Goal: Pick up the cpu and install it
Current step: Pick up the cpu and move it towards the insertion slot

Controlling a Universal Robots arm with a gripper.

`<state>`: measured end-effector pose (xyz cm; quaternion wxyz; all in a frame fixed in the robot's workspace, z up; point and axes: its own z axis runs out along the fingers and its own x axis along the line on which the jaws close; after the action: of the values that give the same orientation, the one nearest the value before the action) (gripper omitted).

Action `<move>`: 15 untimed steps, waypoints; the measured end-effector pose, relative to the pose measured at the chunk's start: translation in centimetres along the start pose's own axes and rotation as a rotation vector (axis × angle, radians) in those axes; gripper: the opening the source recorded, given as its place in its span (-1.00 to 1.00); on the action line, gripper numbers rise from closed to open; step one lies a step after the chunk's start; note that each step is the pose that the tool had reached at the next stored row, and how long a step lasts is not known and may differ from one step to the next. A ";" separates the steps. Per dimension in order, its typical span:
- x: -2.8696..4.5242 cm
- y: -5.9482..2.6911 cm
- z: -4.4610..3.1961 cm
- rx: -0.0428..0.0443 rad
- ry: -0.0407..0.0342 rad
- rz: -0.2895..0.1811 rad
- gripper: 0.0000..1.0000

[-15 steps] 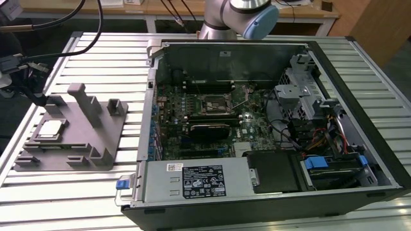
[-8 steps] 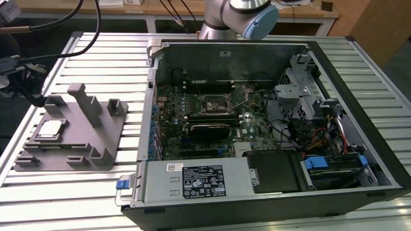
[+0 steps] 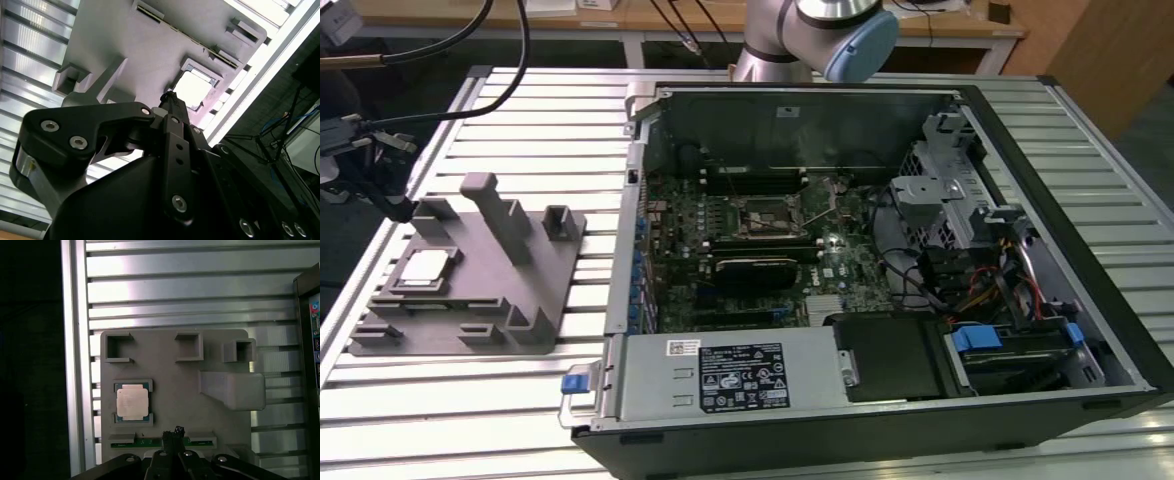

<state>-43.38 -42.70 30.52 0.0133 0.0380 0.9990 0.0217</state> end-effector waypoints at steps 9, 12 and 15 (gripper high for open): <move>0.10 -0.01 0.12 -0.0001 -0.0003 0.000 -0.79; 0.23 -0.04 0.44 0.0000 -0.0002 0.000 -0.79; 0.38 -0.07 0.90 0.0000 -0.0002 0.000 -0.79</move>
<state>-43.75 -42.69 29.61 0.0134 0.0380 0.9990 0.0217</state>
